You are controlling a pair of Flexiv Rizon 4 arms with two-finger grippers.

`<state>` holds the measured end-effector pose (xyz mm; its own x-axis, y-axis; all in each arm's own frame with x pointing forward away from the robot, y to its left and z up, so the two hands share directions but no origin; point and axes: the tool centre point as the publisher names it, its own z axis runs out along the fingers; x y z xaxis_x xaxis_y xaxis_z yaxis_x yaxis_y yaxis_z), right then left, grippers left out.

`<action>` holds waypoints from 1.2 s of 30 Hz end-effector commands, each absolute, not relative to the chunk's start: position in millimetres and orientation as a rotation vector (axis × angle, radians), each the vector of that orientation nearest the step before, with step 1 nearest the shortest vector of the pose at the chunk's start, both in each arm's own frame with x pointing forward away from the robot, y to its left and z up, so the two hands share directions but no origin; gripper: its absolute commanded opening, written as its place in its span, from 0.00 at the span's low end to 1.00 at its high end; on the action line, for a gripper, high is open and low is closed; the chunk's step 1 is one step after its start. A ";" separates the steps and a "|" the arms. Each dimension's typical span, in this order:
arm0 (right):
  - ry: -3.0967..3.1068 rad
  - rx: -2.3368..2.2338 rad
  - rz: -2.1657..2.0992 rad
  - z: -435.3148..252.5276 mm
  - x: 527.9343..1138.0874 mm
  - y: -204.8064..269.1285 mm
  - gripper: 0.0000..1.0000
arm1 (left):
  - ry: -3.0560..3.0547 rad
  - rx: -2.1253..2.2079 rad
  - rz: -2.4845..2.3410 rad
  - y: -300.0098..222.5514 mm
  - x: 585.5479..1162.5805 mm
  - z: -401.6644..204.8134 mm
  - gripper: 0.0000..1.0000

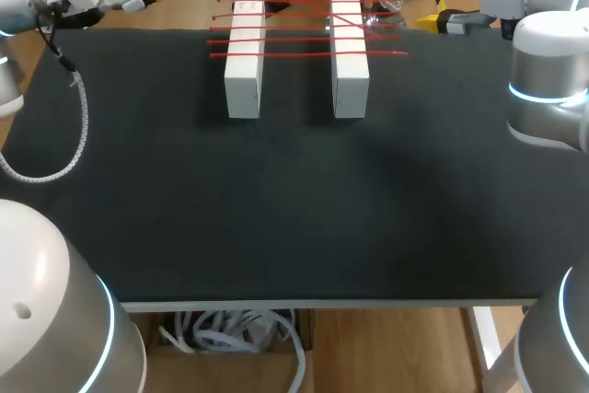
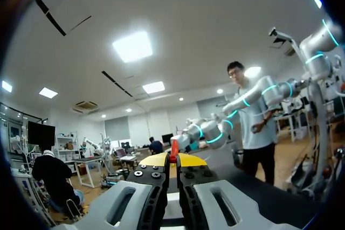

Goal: Grab the tape and strap the tape.

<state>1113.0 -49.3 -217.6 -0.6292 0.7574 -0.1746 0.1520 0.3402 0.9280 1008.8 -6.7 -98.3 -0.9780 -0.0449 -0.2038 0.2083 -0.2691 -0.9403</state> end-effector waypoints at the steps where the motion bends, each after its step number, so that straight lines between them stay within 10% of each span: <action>1: 2.007 0.793 1.293 -217.3 1113.6 -49.4 1.00 | 1.792 0.204 -2.374 -7.0 1008.6 -98.7 0.00; 36: 1.392 1.619 1.905 -198.0 1079.5 -63.9 1.00 | 1.792 0.204 -2.374 -7.0 1008.6 -98.7 0.00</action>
